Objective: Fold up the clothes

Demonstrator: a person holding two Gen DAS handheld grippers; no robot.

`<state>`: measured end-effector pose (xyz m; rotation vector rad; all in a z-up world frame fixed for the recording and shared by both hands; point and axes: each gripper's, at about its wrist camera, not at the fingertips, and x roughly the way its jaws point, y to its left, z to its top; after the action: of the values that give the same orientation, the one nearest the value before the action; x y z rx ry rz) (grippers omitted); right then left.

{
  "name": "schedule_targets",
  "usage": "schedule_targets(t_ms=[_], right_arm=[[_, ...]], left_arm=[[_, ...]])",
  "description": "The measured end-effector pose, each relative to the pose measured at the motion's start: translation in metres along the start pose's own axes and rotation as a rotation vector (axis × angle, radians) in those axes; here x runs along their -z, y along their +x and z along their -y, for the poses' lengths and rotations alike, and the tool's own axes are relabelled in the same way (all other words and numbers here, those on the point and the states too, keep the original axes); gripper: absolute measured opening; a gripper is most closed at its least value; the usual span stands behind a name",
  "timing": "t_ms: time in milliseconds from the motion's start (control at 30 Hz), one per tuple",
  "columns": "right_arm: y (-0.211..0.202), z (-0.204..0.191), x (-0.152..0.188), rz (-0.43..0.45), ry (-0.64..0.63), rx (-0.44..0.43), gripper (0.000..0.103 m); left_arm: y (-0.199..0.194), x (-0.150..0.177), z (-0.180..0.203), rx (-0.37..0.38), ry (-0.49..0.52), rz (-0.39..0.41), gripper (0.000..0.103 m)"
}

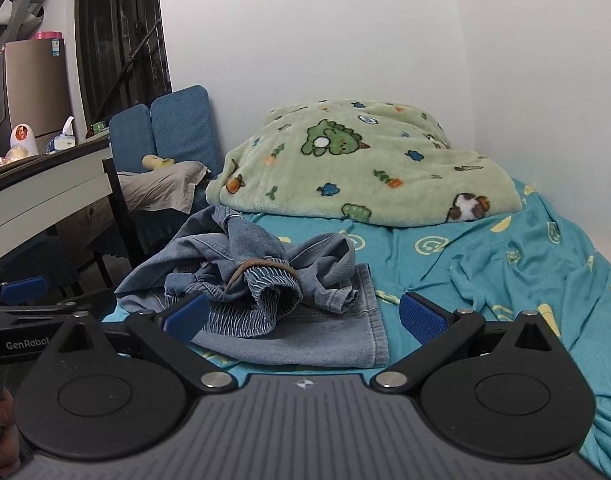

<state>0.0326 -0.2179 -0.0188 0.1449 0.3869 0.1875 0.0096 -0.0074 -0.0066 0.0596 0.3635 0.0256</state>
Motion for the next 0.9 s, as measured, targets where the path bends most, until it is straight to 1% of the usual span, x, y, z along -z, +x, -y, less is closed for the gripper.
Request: schedule_targets(t_ms=[200,367,467,533,633,733,833,900], right_arm=[[0.001,0.001,-0.001,0.007,0.006,0.020,0.103],[0.008,0.001,-0.005,-0.006,0.005,0.031,0.103],[0.017,0.002,-0.017,0.001,-0.006,0.040,0.103],[0.023,0.003,-0.026,0.011,-0.014,0.050,0.103],[0.040,0.014,-0.043,0.026,0.015,0.064,0.103],[0.059,0.027,-0.056,0.030,0.057,0.062,0.103],[0.076,0.042,-0.058,0.029,0.070,0.086,0.103],[0.083,0.053,-0.049,-0.003,0.107,0.097,0.103]], left_arm=[[-0.004,0.001,0.001,0.017,0.013,0.001,0.103],[0.003,-0.002,0.006,0.037,0.023,-0.016,0.103],[0.010,-0.007,0.010,0.059,0.045,-0.033,0.103],[0.015,-0.012,0.016,0.072,0.080,-0.028,0.103],[0.036,-0.018,0.030,0.092,0.144,-0.023,0.103],[0.061,-0.018,0.044,0.132,0.207,-0.055,0.103],[0.088,-0.010,0.060,0.186,0.278,-0.073,0.103],[0.108,-0.003,0.074,0.191,0.335,-0.086,0.103]])
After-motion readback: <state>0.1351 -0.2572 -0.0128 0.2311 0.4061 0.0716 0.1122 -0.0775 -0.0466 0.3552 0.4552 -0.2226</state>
